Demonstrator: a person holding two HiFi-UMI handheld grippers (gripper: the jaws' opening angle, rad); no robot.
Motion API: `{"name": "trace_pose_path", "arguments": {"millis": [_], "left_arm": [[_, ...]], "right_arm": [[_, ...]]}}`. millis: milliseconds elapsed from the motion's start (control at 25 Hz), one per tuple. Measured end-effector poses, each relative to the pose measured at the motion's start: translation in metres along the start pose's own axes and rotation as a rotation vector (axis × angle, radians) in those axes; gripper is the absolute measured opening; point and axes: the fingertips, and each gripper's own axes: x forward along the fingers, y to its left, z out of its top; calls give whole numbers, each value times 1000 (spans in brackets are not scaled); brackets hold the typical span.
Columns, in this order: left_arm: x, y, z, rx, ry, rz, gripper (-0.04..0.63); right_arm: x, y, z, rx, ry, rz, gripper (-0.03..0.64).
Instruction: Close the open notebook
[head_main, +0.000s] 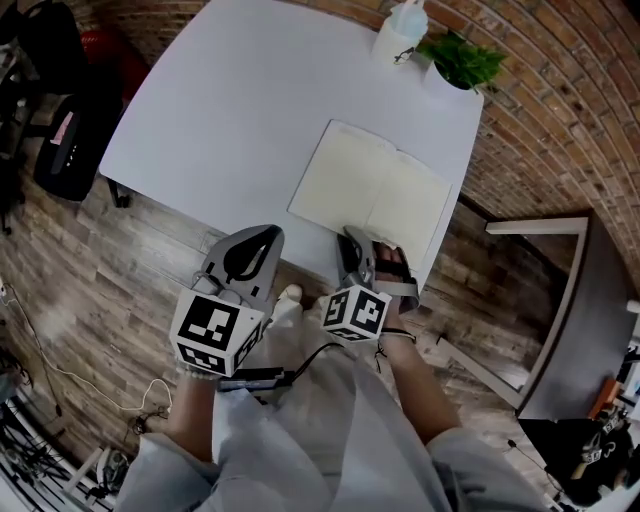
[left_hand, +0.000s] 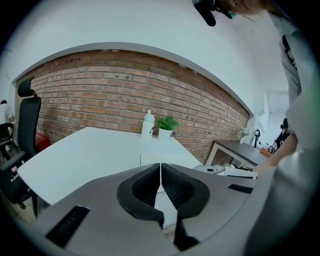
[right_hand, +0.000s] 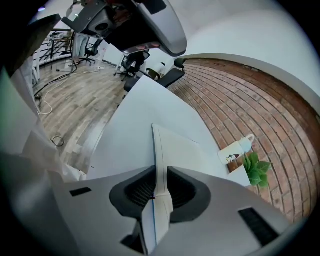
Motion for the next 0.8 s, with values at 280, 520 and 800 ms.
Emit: {"name": "trace_pose_path", "arguments": {"millis": [280, 520, 800], "left_arm": [[21, -9, -22, -122, 56, -69, 21], [42, -9, -43, -242, 103, -75, 75], [63, -3, -64, -427, 141, -53, 174]], "right_arm": [[-3, -2, -2, 44, -20, -11, 81], [-9, -5, -4, 84, -37, -26, 78], [-13, -10, -6, 111, -55, -47, 75]]}}
